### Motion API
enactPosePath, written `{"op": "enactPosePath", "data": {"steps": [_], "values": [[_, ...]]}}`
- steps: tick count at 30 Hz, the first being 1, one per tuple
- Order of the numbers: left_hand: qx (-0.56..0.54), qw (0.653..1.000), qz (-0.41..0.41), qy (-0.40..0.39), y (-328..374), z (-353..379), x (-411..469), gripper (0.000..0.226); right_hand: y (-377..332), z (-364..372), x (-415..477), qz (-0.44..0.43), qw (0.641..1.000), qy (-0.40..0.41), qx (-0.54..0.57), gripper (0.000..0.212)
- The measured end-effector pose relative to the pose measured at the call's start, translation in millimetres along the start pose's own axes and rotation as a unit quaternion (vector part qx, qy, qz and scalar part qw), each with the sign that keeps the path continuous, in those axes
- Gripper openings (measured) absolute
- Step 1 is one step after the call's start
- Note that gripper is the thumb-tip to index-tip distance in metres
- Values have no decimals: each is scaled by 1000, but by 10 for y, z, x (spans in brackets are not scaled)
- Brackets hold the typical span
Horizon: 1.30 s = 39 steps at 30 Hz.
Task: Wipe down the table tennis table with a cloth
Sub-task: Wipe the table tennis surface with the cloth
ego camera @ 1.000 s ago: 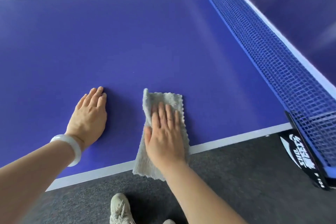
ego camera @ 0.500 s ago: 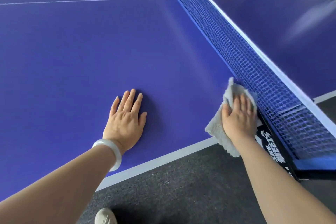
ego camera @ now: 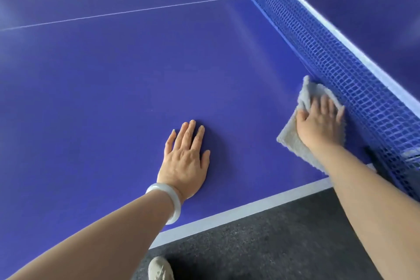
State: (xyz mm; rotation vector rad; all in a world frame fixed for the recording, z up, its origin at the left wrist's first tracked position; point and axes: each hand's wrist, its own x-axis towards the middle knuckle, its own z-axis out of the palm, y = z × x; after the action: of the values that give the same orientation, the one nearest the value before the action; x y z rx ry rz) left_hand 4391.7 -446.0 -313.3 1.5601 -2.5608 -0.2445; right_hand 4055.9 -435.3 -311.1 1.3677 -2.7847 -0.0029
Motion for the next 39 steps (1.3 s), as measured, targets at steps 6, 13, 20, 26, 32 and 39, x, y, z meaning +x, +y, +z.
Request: {"op": "enactPosePath", "data": {"steps": [6,13,20,26,32,39], "values": [[-15,1000,11,6,1,15,-1,57,-1295,-64,-577,-123,977,50,165,52],[-120,992,0,30,-54,-26,-8,53,-1178,-15,-1937,-261,938,-21,226,49],[-182,978,-61,-76,114,-362,-728,50,-784,-644,-2418,-113,858,-236,442,40],[-394,872,-269,-111,192,-1058,-1473,28,-973,-1407,-2899,-197,775,-345,491,31],[-746,541,-379,-91,28,-1860,-1949,57,-1547,-1813,-3464,-309,794,-249,461,41],[-701,490,-493,161,-962,-2269,-3038,50,-2402,-1825,-4389,-296,804,-272,439,39]]}}
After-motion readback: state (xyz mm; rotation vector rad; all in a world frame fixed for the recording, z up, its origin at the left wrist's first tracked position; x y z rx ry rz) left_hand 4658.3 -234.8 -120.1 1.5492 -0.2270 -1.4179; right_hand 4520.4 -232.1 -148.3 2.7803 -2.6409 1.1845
